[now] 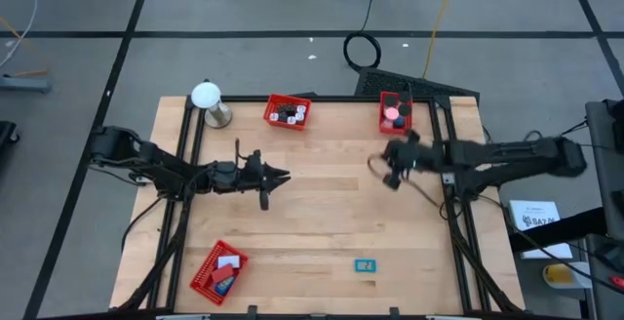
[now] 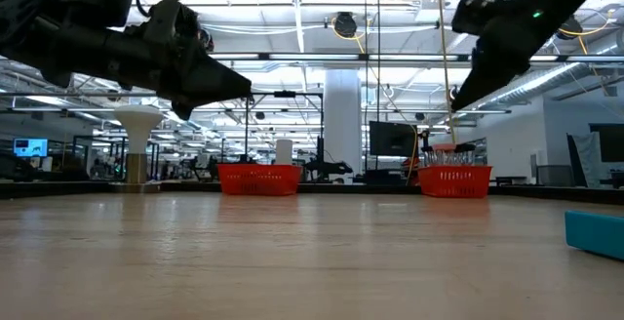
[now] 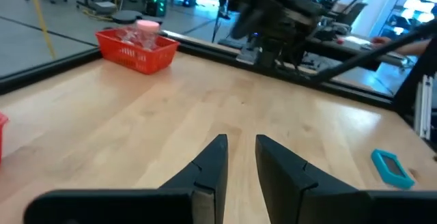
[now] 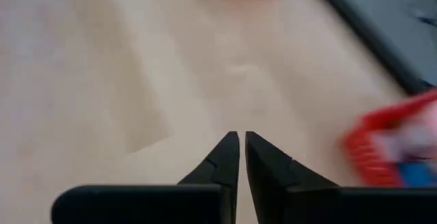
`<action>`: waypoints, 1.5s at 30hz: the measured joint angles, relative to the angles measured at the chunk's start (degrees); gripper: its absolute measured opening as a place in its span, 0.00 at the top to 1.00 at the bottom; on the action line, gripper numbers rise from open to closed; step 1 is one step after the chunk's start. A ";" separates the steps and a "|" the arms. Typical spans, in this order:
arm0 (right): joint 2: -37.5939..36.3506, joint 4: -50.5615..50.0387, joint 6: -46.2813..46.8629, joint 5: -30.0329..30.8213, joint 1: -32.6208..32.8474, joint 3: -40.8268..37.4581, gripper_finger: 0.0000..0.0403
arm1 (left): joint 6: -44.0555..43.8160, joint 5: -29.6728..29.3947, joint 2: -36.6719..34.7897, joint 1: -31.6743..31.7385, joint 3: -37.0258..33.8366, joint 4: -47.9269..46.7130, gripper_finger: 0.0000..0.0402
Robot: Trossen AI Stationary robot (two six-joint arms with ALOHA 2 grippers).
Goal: Pick & Place Office items
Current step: Put the blue timer into the bottom red basket
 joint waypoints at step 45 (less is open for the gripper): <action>47.01 18.21 34.23 5.25 51.26 12.02 0.64 | -5.12 2.88 2.88 -1.20 0.04 -0.03 0.99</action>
